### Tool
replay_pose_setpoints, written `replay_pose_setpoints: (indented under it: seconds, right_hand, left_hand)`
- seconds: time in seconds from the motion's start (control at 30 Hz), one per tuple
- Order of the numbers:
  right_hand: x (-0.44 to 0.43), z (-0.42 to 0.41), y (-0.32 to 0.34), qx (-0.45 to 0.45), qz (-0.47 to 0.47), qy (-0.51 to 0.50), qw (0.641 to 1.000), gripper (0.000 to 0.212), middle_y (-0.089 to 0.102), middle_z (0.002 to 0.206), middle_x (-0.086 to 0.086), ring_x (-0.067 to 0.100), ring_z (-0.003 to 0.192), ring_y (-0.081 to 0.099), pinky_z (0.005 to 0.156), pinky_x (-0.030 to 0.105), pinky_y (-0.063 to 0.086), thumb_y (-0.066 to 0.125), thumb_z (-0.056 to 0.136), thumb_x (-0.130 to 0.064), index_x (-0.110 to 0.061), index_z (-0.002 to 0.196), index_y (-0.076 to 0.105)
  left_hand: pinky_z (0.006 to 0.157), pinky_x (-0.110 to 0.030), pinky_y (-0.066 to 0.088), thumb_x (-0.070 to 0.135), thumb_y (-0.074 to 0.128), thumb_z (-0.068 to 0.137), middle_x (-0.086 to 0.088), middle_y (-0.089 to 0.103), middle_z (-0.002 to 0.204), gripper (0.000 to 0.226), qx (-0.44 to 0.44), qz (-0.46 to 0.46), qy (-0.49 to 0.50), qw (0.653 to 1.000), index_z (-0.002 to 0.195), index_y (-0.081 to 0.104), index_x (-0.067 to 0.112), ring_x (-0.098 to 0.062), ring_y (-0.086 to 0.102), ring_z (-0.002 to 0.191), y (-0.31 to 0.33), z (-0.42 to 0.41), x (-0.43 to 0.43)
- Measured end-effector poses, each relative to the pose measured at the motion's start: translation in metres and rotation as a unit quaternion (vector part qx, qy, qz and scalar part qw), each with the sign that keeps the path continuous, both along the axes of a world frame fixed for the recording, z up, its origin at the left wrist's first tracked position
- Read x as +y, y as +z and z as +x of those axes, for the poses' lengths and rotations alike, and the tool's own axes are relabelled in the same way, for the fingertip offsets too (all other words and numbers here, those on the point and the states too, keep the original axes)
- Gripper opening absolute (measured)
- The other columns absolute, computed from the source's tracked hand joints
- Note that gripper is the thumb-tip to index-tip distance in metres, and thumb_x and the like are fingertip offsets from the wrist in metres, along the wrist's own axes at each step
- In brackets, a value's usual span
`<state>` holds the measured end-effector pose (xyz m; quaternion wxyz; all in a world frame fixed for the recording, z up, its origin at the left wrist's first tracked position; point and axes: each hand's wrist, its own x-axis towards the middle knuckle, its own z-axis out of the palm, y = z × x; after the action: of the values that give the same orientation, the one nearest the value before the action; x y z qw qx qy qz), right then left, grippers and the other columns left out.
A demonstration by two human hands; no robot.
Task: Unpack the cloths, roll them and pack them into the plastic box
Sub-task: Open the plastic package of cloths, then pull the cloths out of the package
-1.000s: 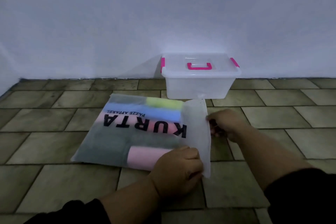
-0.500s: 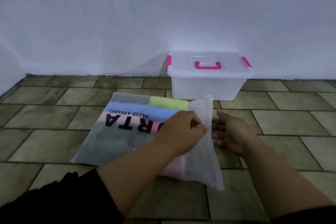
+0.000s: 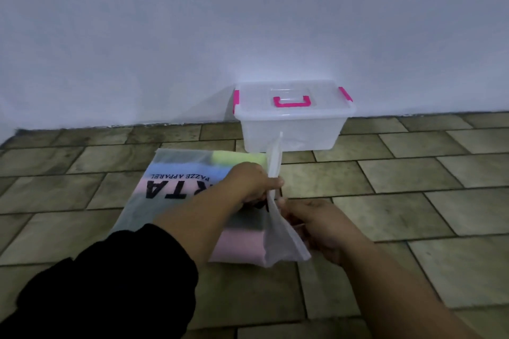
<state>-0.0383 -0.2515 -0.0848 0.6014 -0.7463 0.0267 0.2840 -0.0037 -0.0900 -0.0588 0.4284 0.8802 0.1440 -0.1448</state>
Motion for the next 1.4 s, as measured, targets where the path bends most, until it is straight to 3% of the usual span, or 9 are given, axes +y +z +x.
replay_pose_setpoints:
  seconds: [0.07, 0.23, 0.37, 0.53, 0.87, 1.0, 1.17, 1.3, 1.4]
  right_hand:
    - [0.013, 0.003, 0.003, -0.013, -0.034, 0.020, 0.999, 0.028, 0.075, 0.080, 0.008, 0.027, 0.075, 0.072, 0.071, 0.044, 0.060, 0.074, 0.075, -0.042, -0.015, 0.083, 0.075]
    - [0.011, 0.003, 0.001, 0.040, 0.047, -0.022, 0.998, 0.014, 0.070, 0.076, 0.016, 0.027, 0.066, 0.065, 0.060, 0.035, 0.053, 0.069, 0.083, -0.019, -0.007, 0.076, 0.072]
    - [-0.010, -0.001, -0.002, 0.023, 0.067, -0.055, 0.996, 0.019, 0.072, 0.089, 0.023, 0.036, 0.079, 0.067, 0.077, 0.048, 0.054, 0.063, 0.086, -0.015, 0.002, 0.086, 0.072]
    - [-0.003, -0.005, 0.001, -0.009, 0.080, -0.060, 0.995, 0.018, 0.062, 0.065, 0.011, 0.020, 0.053, 0.054, 0.050, 0.028, 0.044, 0.072, 0.080, -0.019, -0.007, 0.070, 0.063]
    - [0.008, -0.014, -0.002, -0.132, -0.030, -0.031, 0.990, 0.002, 0.071, 0.077, -0.006, 0.008, 0.066, 0.066, 0.054, 0.025, 0.052, 0.068, 0.081, -0.027, -0.027, 0.082, 0.067]
    - [0.012, -0.011, -0.007, -0.083, -0.094, 0.028, 0.992, 0.035, 0.072, 0.073, 0.003, 0.012, 0.057, 0.066, 0.050, 0.025, 0.051, 0.073, 0.072, -0.019, -0.028, 0.099, 0.053]
    - [0.005, -0.003, -0.014, -0.166, -0.222, 0.011, 0.961, 0.034, 0.062, 0.062, 0.004, 0.017, 0.053, 0.056, 0.053, 0.030, 0.046, 0.062, 0.067, -0.005, -0.022, 0.093, 0.052]
    - [0.007, -0.013, -0.012, -0.338, -0.192, -0.015, 0.921, 0.033, 0.059, 0.094, -0.011, 0.003, 0.080, 0.055, 0.067, 0.011, 0.042, 0.065, 0.071, -0.011, -0.031, 0.096, 0.059]
    - [0.014, -0.030, -0.004, -0.412, -0.171, 0.104, 0.889, 0.028, 0.059, 0.104, -0.020, -0.006, 0.092, 0.054, 0.074, 0.004, 0.038, 0.060, 0.079, -0.034, -0.033, 0.106, 0.066]
  left_hand:
    - [0.072, -0.036, 0.052, 0.041, 0.071, 0.080, -0.013, 0.062, 0.071, 0.035, -0.002, -0.056, 0.033, 0.998, 0.077, 0.059, 0.007, -0.024, 0.056, 0.065, -0.002, -0.005, 0.005]
    - [0.049, -0.024, 0.045, 0.029, 0.073, 0.080, -0.003, 0.056, 0.050, 0.033, -0.007, -0.156, 0.080, 0.984, 0.063, 0.048, 0.015, -0.014, 0.052, 0.046, -0.009, -0.009, 0.023]
    - [0.056, -0.025, 0.044, 0.043, 0.066, 0.083, -0.001, 0.061, 0.056, 0.034, -0.022, -0.003, 0.028, 0.999, 0.067, 0.052, 0.017, -0.014, 0.054, 0.053, -0.008, -0.011, 0.032]
    - [0.066, -0.029, 0.048, 0.065, 0.051, 0.082, -0.008, 0.071, 0.088, 0.059, 0.032, 0.058, -0.068, 0.996, 0.095, 0.066, 0.009, -0.021, 0.064, 0.078, 0.006, -0.010, 0.002]
    - [0.070, -0.032, 0.047, 0.031, 0.061, 0.086, -0.011, 0.066, 0.088, 0.020, -0.010, 0.088, -0.062, 0.994, 0.079, 0.057, 0.013, -0.022, 0.059, 0.077, 0.000, -0.012, 0.002]
    - [0.075, -0.037, 0.056, 0.025, 0.066, 0.083, -0.009, 0.068, 0.081, 0.016, -0.041, 0.079, -0.040, 0.995, 0.074, 0.059, 0.013, -0.023, 0.067, 0.076, 0.004, -0.016, 0.025]
    - [0.063, -0.033, 0.051, 0.031, 0.065, 0.078, 0.000, 0.063, 0.076, 0.015, -0.065, 0.270, -0.051, 0.959, 0.071, 0.055, 0.022, -0.014, 0.059, 0.069, 0.011, -0.026, 0.068]
    - [0.084, -0.040, 0.045, 0.041, 0.061, 0.079, 0.003, 0.053, 0.118, 0.039, -0.177, 0.348, -0.110, 0.914, 0.116, 0.049, 0.036, -0.015, 0.054, 0.101, -0.012, -0.040, 0.077]
    - [0.109, -0.057, 0.022, 0.033, 0.055, 0.086, 0.005, 0.021, 0.152, 0.067, -0.226, 0.366, -0.197, 0.881, 0.140, 0.019, 0.050, -0.023, 0.023, 0.138, -0.020, -0.042, 0.072]
